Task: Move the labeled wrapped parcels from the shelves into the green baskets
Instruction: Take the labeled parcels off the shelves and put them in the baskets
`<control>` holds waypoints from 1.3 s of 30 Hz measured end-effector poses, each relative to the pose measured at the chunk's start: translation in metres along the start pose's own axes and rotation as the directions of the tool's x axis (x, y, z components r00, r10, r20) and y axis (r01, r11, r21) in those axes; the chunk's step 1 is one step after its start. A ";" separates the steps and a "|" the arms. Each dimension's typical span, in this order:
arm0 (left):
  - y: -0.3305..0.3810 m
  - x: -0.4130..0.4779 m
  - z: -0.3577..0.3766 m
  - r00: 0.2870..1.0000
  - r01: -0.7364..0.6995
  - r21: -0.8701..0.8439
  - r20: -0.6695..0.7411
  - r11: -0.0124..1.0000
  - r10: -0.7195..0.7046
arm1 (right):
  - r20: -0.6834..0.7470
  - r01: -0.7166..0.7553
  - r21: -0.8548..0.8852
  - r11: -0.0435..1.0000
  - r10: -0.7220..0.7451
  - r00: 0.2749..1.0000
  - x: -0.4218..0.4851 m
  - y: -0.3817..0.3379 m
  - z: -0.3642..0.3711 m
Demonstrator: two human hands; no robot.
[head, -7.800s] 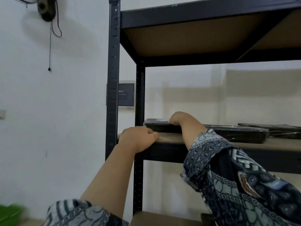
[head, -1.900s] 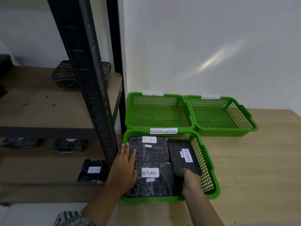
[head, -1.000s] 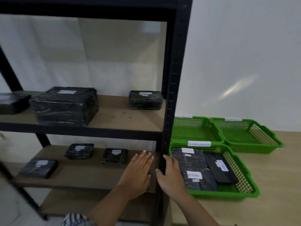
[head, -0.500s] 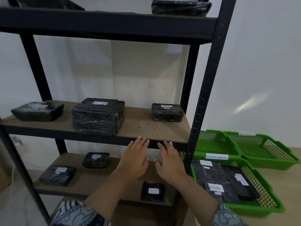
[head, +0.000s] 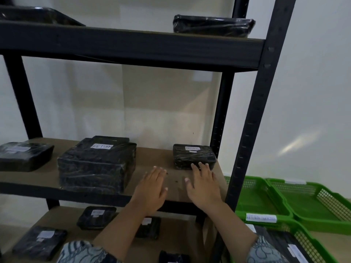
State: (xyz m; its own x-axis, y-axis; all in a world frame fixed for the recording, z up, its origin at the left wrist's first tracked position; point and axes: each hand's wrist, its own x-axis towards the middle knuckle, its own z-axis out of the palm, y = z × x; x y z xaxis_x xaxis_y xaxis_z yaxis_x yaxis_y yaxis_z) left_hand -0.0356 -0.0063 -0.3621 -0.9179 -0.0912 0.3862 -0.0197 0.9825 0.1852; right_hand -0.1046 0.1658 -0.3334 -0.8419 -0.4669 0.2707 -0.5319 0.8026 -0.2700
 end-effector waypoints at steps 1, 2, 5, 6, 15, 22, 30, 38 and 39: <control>-0.005 0.006 0.003 1.000 0.010 -0.017 0.015 1.000 -0.010 | 0.001 -0.028 0.012 1.000 0.028 1.000 0.008 0.003 0.001; -0.010 0.011 0.006 0.999 0.020 -0.034 0.033 0.999 -0.019 | 0.000 -0.057 0.026 0.998 0.057 0.998 0.016 0.007 0.002; -0.026 0.020 0.019 0.993 0.046 -0.067 0.109 0.997 -0.039 | -0.011 -0.144 0.072 0.987 0.145 0.989 0.038 0.015 0.007; -0.029 0.020 0.023 0.990 0.060 -0.066 0.127 0.996 -0.052 | -0.019 -0.171 0.084 0.982 0.173 0.985 0.044 0.017 0.010; -0.033 0.021 0.025 0.992 0.056 -0.049 0.113 0.997 -0.050 | -0.091 -0.376 0.347 0.859 0.430 0.898 0.077 0.029 0.027; -0.033 0.022 0.024 0.990 0.069 -0.030 0.127 0.997 -0.065 | -0.149 -0.420 0.561 0.713 0.587 0.796 0.088 0.027 0.014; -0.035 0.023 0.027 0.993 0.050 -0.003 0.107 0.999 -0.049 | -0.018 -0.403 0.666 0.627 0.553 0.833 0.082 0.025 0.003; -0.035 0.023 0.029 0.995 0.049 -0.009 0.088 0.999 -0.048 | -0.046 -0.277 0.693 0.666 0.425 0.904 0.057 0.019 0.015; -0.035 0.023 0.029 0.995 0.047 -0.005 0.086 0.999 -0.047 | -0.054 -0.269 0.699 0.663 0.424 0.904 0.055 0.019 0.018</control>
State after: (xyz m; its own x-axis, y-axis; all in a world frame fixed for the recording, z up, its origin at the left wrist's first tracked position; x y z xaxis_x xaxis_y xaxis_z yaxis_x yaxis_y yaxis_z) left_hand -0.0680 -0.0379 -0.3861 -0.9465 -0.1226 0.2984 -0.0610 0.9763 0.2078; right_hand -0.1629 0.1485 -0.3402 -0.9818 -0.0617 0.1798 -0.1894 0.3985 -0.8974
